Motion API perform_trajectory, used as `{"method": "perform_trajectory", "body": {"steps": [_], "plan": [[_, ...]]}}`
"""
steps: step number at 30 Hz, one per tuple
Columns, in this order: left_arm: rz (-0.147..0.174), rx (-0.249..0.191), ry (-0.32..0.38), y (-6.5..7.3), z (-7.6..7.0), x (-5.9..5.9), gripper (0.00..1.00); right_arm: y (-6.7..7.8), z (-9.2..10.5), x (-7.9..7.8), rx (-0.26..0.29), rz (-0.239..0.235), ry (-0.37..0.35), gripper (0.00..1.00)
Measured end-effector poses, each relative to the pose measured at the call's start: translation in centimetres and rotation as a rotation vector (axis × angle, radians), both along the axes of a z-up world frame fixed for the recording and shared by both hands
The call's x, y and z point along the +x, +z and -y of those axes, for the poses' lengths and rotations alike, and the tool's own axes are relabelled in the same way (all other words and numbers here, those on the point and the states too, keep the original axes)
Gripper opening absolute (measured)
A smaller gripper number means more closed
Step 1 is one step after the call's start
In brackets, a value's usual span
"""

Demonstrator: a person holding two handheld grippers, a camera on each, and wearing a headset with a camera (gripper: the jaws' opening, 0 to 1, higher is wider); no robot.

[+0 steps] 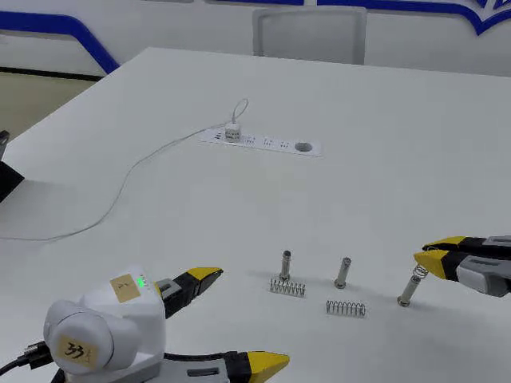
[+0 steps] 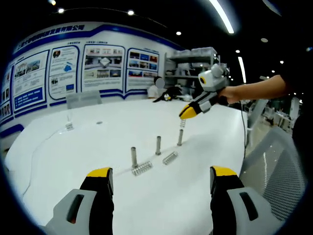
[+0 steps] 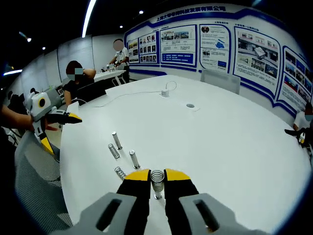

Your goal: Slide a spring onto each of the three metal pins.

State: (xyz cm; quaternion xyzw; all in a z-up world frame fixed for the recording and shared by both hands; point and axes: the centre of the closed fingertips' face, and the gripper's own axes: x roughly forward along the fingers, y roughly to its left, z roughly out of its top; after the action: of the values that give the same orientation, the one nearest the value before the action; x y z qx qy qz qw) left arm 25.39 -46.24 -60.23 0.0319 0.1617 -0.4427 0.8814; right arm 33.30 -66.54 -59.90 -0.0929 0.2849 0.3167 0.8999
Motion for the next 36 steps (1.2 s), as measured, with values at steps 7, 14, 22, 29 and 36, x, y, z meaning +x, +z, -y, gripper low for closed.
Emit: {"method": "perform_trajectory", "body": {"steps": [7,14,22,29,36], "plan": [[-0.010,-0.004,0.010,-0.1,-0.1,0.1,0.83,-0.4,0.0,-0.1,0.014,-0.014,-0.013,0.11],[-0.016,-0.012,0.018,-0.1,-0.2,0.2,0.83,-0.9,-0.2,0.0,0.019,-0.029,-0.013,0.11],[-0.017,-0.016,0.022,-0.1,-0.2,0.3,0.83,-1.5,-0.2,0.0,-0.001,-0.037,-0.006,0.11],[-0.025,-0.047,0.048,0.3,-0.6,0.6,0.83,-2.5,-0.5,-0.1,-0.021,-0.043,0.001,0.11],[-0.030,-0.048,0.052,0.3,-0.6,0.6,0.82,-3.4,-0.7,0.0,-0.039,-0.051,0.006,0.11]]}}
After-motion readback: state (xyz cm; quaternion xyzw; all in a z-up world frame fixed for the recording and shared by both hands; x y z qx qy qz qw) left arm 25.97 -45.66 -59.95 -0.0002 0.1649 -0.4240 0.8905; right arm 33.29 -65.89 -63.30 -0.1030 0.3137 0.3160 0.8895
